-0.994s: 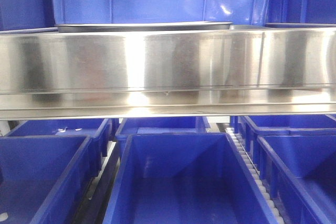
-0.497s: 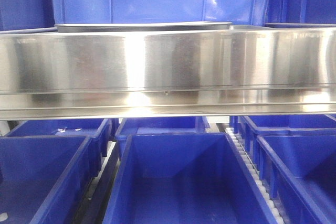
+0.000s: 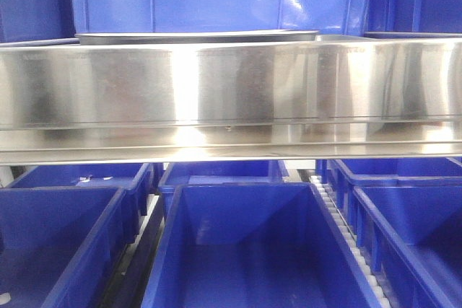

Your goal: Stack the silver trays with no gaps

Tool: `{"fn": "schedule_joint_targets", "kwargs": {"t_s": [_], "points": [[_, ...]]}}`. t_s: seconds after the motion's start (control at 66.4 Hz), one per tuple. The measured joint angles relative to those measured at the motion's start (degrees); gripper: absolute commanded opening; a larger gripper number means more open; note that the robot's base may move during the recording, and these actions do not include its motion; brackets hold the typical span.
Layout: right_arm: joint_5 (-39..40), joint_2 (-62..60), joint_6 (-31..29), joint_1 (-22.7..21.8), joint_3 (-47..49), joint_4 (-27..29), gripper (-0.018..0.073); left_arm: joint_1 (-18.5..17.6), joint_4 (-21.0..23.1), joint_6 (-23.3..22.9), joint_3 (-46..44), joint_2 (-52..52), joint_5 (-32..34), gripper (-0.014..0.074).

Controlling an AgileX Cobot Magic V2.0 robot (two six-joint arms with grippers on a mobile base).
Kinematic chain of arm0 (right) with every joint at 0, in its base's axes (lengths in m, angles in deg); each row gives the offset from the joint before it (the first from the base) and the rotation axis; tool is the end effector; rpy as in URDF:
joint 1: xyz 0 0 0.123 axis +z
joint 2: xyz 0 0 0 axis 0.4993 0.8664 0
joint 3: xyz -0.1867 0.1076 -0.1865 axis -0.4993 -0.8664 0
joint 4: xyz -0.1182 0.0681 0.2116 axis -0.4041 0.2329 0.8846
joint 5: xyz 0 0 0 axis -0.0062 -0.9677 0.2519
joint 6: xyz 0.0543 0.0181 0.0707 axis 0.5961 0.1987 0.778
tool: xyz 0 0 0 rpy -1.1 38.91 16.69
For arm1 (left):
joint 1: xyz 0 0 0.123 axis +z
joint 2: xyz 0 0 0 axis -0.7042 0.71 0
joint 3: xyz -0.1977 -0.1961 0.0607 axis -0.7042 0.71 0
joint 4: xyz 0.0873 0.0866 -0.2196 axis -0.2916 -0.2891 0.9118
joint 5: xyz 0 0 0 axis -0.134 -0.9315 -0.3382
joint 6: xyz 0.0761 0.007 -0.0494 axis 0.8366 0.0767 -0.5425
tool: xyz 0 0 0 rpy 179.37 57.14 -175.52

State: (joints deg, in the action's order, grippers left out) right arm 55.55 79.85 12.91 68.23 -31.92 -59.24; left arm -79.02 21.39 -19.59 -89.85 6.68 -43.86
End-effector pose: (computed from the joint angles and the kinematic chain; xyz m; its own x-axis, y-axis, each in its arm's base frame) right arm 0.0935 0.0694 0.3530 -0.0667 0.1404 -0.9878 -0.5859 0.7959 0.1527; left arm 0.0440 -0.0263 0.3346 0.1229 -0.2708 -0.9548 0.5620 0.8119 -0.1579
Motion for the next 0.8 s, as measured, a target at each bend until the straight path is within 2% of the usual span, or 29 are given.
{"fn": "schedule_joint_targets", "kwargs": {"t_s": [0.226,0.377,0.422,0.467,0.557,0.618,0.678,0.798], "points": [[0.0,0.0,0.0,0.0,0.0,0.0,-0.0017,0.0,0.0,0.0,0.0,-0.1,0.02,-0.0008],[0.12,-0.67,-1.34,-0.93,-1.65,4.93,-0.0017,0.0,0.0,0.0,0.0,-0.1,0.12,-0.0008],[0.78,-1.44,-4.97,-2.46,-3.22,7.61,-0.0017,0.0,0.0,0.0,0.0,-0.1,0.12,-0.0008],[2.67,-2.57,-11.03,-4.89,-5.37,11.83,-0.0017,0.0,0.0,0.0,0.0,-0.1,0.12,-0.0008],[7.98,-5.77,-26.48,-10.7,-10.71,22.86,-0.0017,0.0,0.0,0.0,0.0,-0.1,0.12,-0.0008],[10.15,-8.0,-33.97,-15.0,-14.07,26.54,-0.0017,0.0,0.0,0.0,0.0,-0.1,0.12,-0.0008],[10.45,-10.65,-37.19,-19.72,-17.17,28.46,-0.0017,0.0,0.0,0.0,0.0,-0.1,0.12,-0.0008],[9.48,-16.09,-38.93,-27.4,-22.17,29.57,-0.0017,0.0,0.0,0.0,0.0,-0.1,0.12,-0.0008]]}}
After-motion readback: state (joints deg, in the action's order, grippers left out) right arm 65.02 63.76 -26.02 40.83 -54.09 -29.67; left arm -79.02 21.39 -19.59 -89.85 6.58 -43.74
